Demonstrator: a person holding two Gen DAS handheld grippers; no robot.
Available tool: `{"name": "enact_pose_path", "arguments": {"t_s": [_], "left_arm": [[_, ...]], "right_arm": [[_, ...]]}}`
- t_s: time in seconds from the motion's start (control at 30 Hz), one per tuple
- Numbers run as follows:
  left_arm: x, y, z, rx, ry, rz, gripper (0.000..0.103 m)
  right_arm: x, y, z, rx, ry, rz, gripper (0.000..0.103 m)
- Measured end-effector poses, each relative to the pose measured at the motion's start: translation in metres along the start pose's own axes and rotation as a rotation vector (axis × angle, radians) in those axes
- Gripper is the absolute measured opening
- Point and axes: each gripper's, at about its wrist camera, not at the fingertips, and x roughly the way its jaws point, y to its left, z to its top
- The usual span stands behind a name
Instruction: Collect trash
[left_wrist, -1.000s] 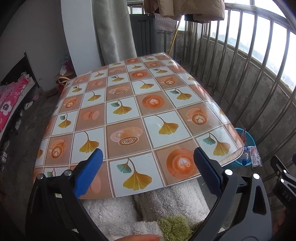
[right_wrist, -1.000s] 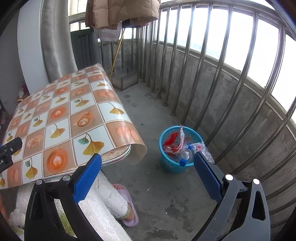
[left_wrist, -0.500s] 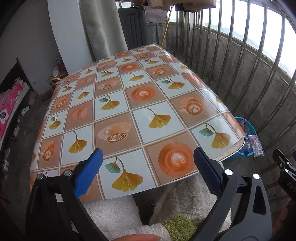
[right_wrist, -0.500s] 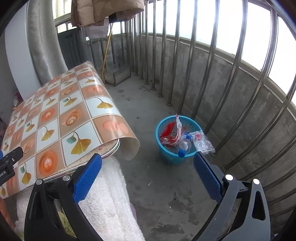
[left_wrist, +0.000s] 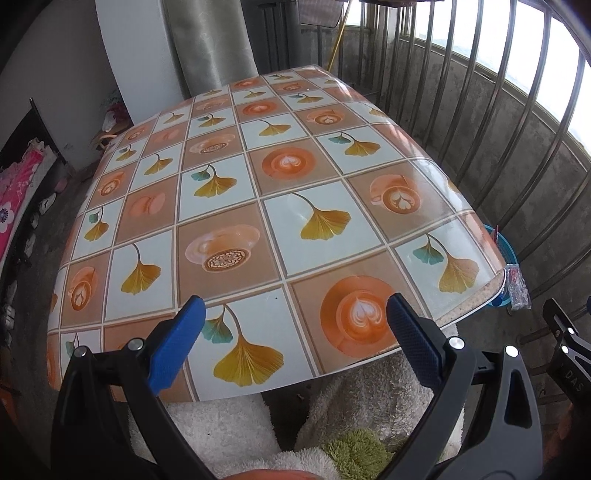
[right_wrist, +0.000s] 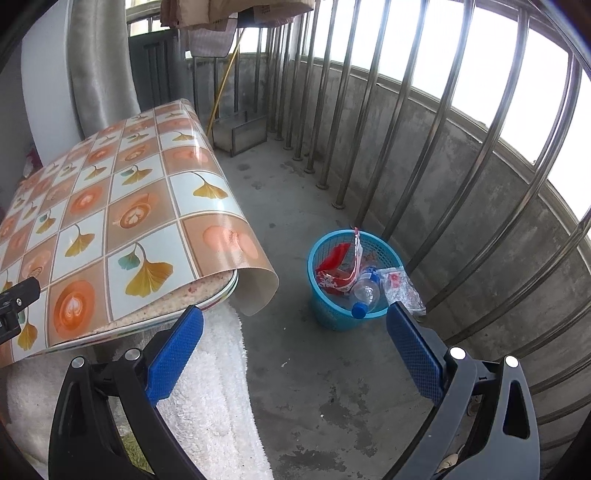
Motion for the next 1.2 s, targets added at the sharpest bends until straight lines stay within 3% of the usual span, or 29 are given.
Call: {"name": "enact_pose_path", "arguments": {"t_s": [1.2], "left_arm": [[-0.011,0.008,0.001,-0.018,-0.033,0.014,0.094]], "right_arm": [[-0.015,0.0,0.006,-0.039,-0.036,-0.007,0.097]]}}
